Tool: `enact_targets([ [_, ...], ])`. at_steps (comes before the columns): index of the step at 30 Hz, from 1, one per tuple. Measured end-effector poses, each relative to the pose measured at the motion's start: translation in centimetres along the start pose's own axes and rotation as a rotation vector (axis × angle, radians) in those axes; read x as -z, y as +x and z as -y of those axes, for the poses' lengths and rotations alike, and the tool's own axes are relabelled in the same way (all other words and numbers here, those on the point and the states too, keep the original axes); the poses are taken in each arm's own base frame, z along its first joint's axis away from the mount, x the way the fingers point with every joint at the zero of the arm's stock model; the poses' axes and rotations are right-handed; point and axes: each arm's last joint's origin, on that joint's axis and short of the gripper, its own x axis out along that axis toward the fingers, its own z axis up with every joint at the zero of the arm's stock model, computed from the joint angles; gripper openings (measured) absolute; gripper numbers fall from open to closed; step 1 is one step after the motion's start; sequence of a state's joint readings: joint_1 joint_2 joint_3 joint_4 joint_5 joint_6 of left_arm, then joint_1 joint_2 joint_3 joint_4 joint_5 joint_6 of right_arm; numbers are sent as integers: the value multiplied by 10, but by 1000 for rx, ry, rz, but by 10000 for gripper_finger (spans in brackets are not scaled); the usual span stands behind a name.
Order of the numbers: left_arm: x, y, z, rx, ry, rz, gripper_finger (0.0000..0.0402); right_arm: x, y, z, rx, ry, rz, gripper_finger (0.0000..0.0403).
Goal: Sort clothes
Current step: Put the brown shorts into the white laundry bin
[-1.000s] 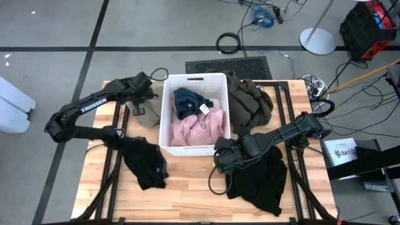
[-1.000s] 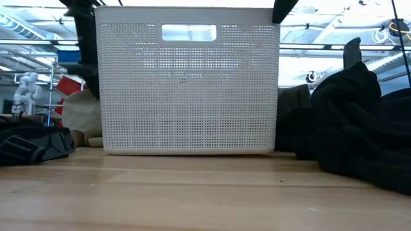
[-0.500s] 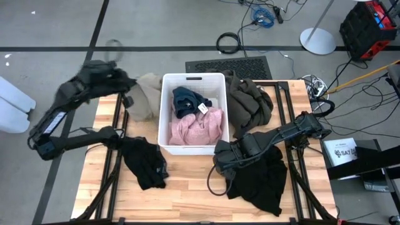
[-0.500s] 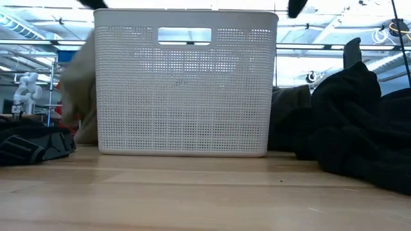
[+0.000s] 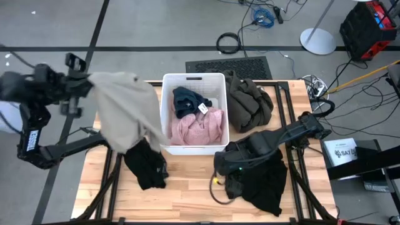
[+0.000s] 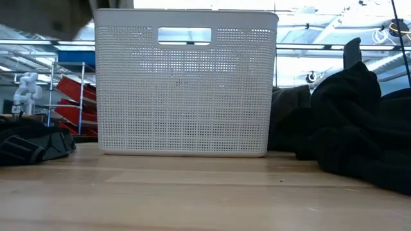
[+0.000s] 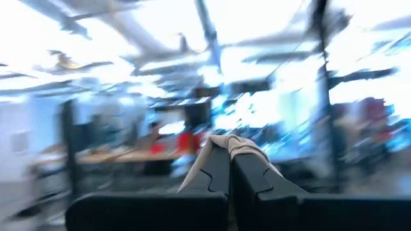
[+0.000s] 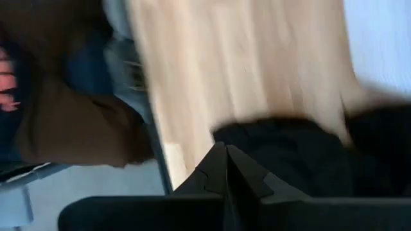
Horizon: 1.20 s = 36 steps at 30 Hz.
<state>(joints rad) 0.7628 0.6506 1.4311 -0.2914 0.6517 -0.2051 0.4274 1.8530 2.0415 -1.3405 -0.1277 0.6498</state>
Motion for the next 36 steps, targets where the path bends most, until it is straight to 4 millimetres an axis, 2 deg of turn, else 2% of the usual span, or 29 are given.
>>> enact_targets([
  [8, -15, -15, 19, 167, -207, 64, 0, -1, -59, -61, -189, -491, 458, 0],
  [11, -15, -19, 23, 244, -240, 30, 0, 4, -71, -75, -174, -603, 576, 0],
  [14, -16, -22, 26, 252, -279, 31, 0, 7, -79, -81, -81, -630, 670, 0],
  [20, -22, -14, 20, 246, -338, 118, 0, -5, -87, -68, 197, -454, 836, 0],
  [26, -17, 5, 4, 250, -403, 166, 0, -19, -88, -51, 254, -391, 834, 0],
  [32, 7, 45, -30, 225, -514, 97, 0, -29, -89, -39, 274, -351, 840, 0],
  [36, 26, 73, -32, 366, -629, 3, 0, -29, -90, -34, 284, -335, 823, 0],
])
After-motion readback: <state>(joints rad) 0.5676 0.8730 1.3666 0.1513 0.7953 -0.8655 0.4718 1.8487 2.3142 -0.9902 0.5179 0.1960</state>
